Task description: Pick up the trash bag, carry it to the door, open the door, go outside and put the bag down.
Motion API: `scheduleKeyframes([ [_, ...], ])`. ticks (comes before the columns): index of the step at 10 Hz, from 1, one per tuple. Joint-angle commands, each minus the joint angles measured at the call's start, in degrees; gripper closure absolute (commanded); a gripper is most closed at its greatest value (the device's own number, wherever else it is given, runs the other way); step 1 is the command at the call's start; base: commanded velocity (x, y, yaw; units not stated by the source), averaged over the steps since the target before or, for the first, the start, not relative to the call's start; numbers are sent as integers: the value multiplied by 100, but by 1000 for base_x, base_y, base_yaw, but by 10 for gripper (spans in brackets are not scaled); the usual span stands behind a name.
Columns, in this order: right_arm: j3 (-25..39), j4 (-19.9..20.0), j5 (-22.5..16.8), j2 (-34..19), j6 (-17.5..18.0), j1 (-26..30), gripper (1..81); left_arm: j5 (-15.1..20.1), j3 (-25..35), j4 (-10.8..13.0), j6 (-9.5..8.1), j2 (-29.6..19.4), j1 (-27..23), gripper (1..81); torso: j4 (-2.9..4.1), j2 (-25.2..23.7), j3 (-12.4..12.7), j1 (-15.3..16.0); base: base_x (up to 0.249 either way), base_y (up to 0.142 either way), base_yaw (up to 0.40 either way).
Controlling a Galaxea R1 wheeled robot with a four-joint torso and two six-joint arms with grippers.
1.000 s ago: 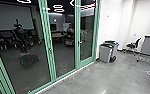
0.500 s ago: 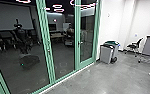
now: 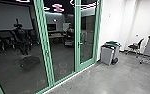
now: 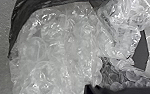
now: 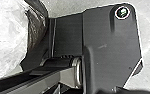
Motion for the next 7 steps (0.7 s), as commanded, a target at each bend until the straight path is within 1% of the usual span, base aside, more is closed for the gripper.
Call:
scheduleKeyframes([
  [1,22,-42,-354,5,-32,307,10,384,-5,16,-6,12,-432,811,0,0,0,0,161,0,0],
  [4,22,-42,-354,5,-32,307,10,375,-5,16,-6,3,-432,811,0,-2,0,0,160,0,0],
  [7,22,-42,-354,5,-32,307,10,383,-5,16,-6,-5,-432,811,0,-2,0,-2,161,-66,0],
])
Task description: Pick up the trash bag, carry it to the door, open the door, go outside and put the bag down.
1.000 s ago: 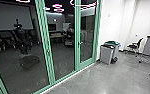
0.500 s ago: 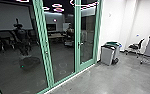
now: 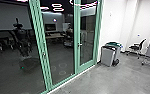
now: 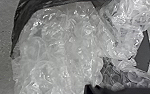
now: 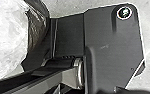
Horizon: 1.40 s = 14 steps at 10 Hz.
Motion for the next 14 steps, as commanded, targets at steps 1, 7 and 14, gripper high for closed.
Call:
scheduleKeyframes([
  [1,19,-42,-357,-11,-29,296,10,383,9,16,-6,10,-429,811,0,0,0,0,160,-66,0],
  [7,19,-42,-357,-11,-29,304,10,384,9,69,-15,19,-438,811,0,-2,0,0,161,-67,0],
  [14,19,-42,-357,-11,-29,304,10,384,9,86,-15,37,-438,811,0,-2,0,0,161,-68,0],
])
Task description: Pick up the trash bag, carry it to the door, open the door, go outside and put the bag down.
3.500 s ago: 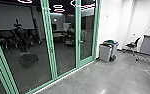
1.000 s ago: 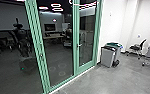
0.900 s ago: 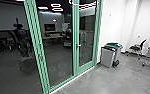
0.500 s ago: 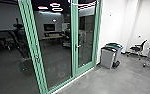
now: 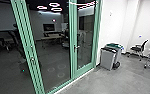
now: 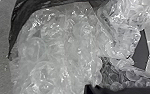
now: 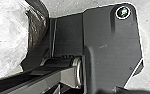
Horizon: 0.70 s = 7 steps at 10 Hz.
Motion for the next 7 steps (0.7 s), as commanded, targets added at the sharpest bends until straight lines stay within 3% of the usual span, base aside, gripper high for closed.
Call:
scheduleKeyframes([
  [1,19,-42,-354,5,-29,307,10,383,-2,41,-15,21,-441,811,0,0,0,0,161,-68,0],
  [7,19,-34,-354,5,-20,307,10,383,-2,41,-15,30,-441,811,0,0,0,0,162,-72,0],
])
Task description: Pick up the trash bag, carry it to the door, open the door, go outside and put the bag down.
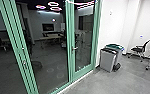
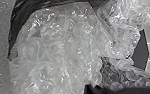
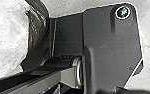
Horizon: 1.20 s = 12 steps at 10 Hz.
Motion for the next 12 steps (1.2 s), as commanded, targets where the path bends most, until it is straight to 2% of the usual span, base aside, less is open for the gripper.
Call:
scheduleKeyframes([
  [1,19,-34,-354,3,-31,307,10,383,-2,40,-13,12,-441,811,0,0,0,0,163,-73,0],
  [6,19,-42,-354,3,-32,298,10,365,-2,31,-13,4,-423,811,0,0,0,0,163,-73,0],
  [10,19,-42,-38,29,-32,236,10,-400,-2,-13,-22,-49,-247,811,0,2,0,0,166,-74,0],
  [12,19,-42,-38,29,-32,236,10,-408,-2,-13,-22,-31,-247,811,0,0,0,0,170,-75,0],
])
